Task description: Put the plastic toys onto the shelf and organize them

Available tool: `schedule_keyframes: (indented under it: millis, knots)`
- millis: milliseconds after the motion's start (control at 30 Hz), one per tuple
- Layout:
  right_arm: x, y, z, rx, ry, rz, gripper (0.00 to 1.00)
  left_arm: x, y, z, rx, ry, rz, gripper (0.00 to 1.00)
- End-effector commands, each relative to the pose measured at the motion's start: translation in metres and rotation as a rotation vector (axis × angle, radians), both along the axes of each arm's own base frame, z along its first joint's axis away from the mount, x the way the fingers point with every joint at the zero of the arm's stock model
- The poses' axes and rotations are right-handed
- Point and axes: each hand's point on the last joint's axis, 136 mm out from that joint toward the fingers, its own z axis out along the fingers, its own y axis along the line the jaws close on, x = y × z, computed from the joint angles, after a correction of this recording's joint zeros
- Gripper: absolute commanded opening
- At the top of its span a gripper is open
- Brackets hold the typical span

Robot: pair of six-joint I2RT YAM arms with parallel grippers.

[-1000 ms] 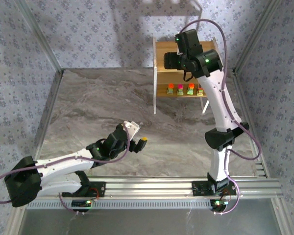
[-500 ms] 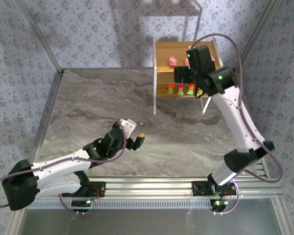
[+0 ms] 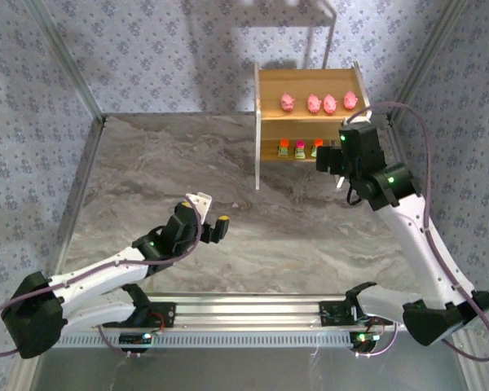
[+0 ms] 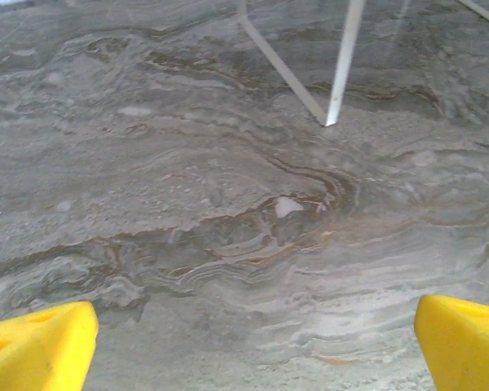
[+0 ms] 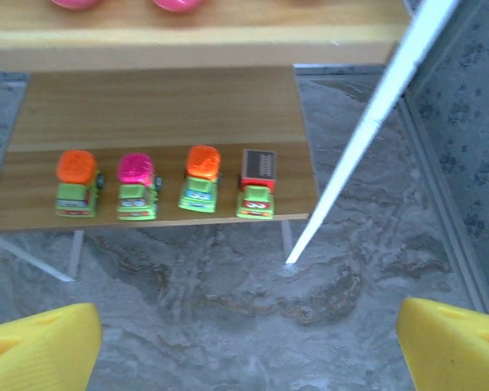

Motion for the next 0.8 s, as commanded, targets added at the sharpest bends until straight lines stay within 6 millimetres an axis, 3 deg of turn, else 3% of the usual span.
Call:
schedule_keyframes:
  millis: [0, 167, 400, 533, 767]
  knots:
    - [-0.002, -0.015, -0.009, -0.013, -0.024, -0.058, 0.95, 0.005, 0.015, 0.003, -0.026, 0.000, 0.067, 1.00]
    - [-0.012, -0.032, -0.027, -0.007, -0.050, -0.102, 0.96, 0.013, 0.028, 0.003, -0.048, 0.004, 0.080, 0.99]
    - [-0.021, -0.051, -0.058, -0.013, -0.036, -0.164, 0.97, 0.018, 0.048, 0.027, -0.022, -0.160, 0.117, 1.00]
    - [-0.019, -0.050, -0.077, -0.002, -0.010, -0.171, 0.97, 0.022, 0.057, 0.041, -0.028, -0.264, 0.146, 1.00]
    - [-0.015, -0.051, -0.115, -0.003, -0.020, -0.186, 0.97, 0.042, 0.080, 0.042, 0.016, -0.266, 0.262, 1.00]
